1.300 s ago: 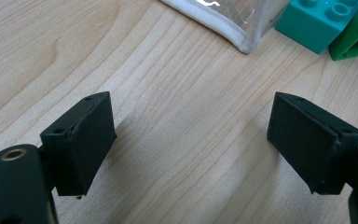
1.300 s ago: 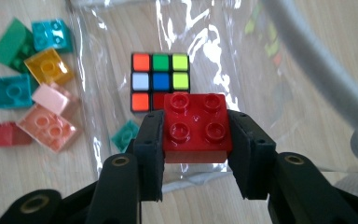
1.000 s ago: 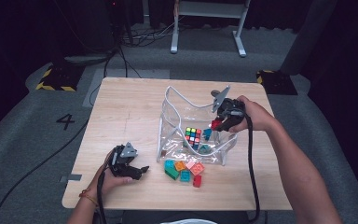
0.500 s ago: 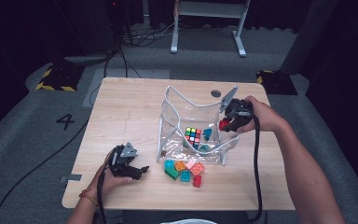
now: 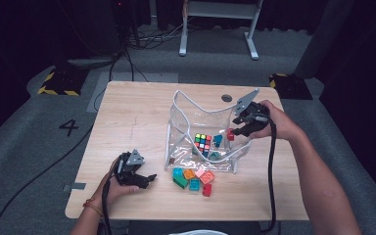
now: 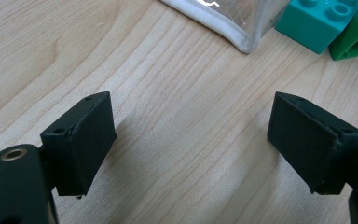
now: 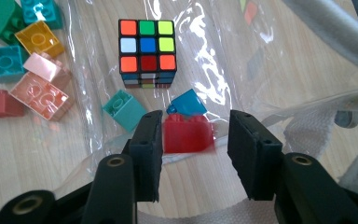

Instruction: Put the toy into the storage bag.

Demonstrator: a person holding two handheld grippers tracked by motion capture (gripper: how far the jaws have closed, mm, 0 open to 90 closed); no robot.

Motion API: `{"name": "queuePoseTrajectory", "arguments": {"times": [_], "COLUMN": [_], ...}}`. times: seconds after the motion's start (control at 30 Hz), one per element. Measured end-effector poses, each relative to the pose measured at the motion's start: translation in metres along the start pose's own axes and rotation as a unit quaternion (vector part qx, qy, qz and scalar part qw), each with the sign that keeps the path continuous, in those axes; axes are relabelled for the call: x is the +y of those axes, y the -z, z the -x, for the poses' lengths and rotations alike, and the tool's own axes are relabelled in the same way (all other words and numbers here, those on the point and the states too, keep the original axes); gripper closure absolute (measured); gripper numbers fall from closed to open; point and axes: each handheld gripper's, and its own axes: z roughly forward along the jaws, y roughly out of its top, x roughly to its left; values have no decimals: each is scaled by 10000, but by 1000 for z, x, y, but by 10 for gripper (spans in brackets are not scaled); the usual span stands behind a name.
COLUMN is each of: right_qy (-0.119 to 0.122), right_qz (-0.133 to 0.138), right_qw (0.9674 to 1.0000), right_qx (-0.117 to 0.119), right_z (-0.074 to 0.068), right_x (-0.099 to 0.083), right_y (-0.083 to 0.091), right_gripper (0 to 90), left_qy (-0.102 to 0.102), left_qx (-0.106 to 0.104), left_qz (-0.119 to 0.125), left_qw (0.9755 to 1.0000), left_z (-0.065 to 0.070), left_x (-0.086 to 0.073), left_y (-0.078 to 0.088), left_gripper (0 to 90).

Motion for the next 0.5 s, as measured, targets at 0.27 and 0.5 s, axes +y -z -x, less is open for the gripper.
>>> {"name": "queuePoseTrajectory", "arguments": {"times": [0.27, 0.5], "right_qy": [-262, -477], "right_qz": [633, 1278], "right_qw": [9976, 9895], "right_qx": [-120, -481], "right_z": [-1, -2], "right_x": [-8, -21], "right_y": [12, 28], "right_gripper": [566, 548], "left_qy": [-8, -3], "left_qx": [27, 11], "left_qz": [4, 4], "left_qw": [10000, 10000], "left_z": [0, 0], "left_x": [0, 0], "left_y": [0, 0], "left_gripper": [152, 152]}}
